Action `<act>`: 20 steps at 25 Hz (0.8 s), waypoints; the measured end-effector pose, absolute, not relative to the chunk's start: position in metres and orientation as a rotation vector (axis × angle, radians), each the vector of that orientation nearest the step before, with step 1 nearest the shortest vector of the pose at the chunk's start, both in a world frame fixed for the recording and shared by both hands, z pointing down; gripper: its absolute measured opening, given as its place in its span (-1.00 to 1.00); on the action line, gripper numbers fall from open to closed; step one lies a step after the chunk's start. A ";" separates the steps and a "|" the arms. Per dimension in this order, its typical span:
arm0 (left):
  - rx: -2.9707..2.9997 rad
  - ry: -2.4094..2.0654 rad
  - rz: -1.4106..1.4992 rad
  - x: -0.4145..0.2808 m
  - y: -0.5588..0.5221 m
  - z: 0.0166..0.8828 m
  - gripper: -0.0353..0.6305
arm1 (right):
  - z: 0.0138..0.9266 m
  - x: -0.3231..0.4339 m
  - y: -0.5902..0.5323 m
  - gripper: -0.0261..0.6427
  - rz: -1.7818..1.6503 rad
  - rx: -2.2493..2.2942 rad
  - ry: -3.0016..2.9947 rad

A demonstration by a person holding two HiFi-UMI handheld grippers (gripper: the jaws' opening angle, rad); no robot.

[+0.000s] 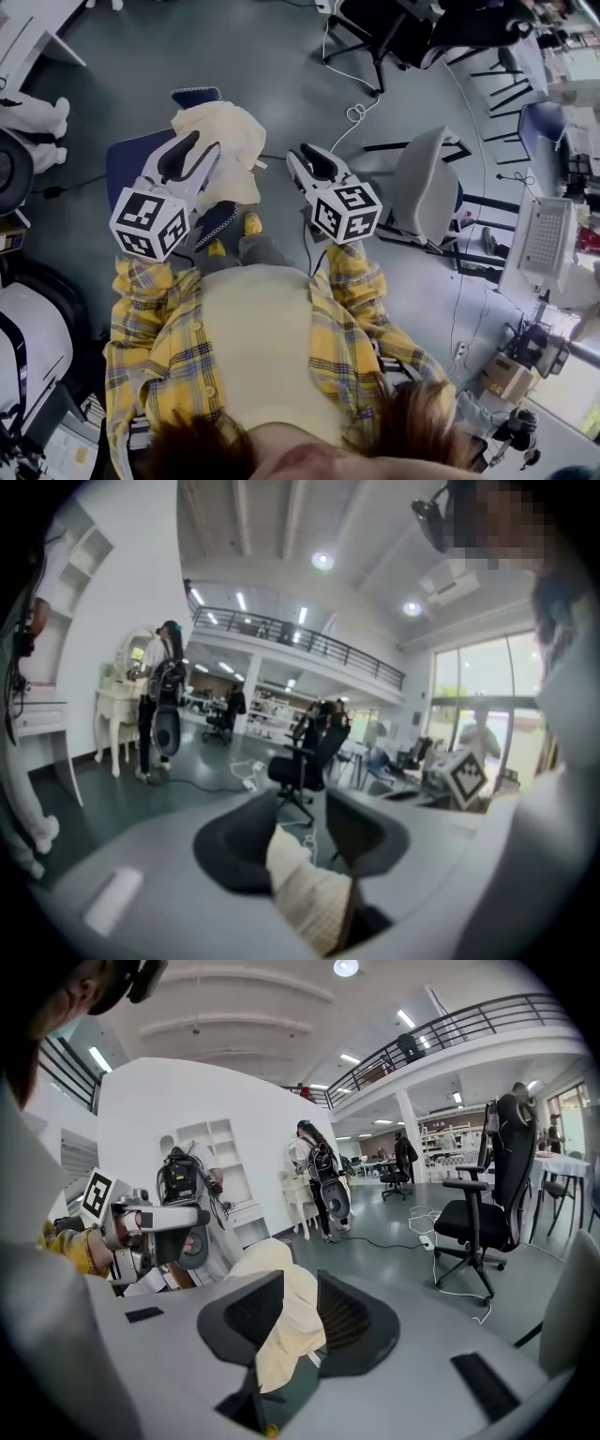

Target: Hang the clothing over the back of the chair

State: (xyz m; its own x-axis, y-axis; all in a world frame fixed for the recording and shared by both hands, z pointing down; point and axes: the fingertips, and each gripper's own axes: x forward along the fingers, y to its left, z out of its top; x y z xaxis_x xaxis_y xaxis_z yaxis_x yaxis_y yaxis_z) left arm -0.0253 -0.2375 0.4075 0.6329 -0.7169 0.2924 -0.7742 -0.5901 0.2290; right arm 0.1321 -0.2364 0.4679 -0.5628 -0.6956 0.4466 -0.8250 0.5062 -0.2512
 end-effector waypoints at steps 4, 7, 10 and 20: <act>2.478 -1.250 0.174 -0.053 -0.225 0.405 -0.50 | 0.458 0.114 -0.231 -0.62 0.606 1.266 -2.487; 2.444 -1.271 0.144 -0.069 -0.215 0.405 -0.58 | 0.451 0.101 -0.227 -0.67 0.593 1.263 -2.509; 2.406 -1.292 0.121 -0.081 -0.209 0.406 -0.71 | 0.447 0.090 -0.223 -0.70 0.583 1.245 -2.526; 2.275 -1.394 -0.021 -0.109 -0.194 0.407 -0.87 | 0.438 0.066 -0.208 -0.80 0.556 1.164 -2.581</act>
State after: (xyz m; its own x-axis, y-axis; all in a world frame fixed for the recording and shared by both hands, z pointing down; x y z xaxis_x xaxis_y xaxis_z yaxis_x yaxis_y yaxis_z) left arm -0.1094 -0.1936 0.4073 0.4840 -0.8456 0.2252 -0.8383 -0.3742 0.3965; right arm 0.0663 -0.2081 0.4383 -0.6473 -0.6608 0.3798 -0.7586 0.6069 -0.2369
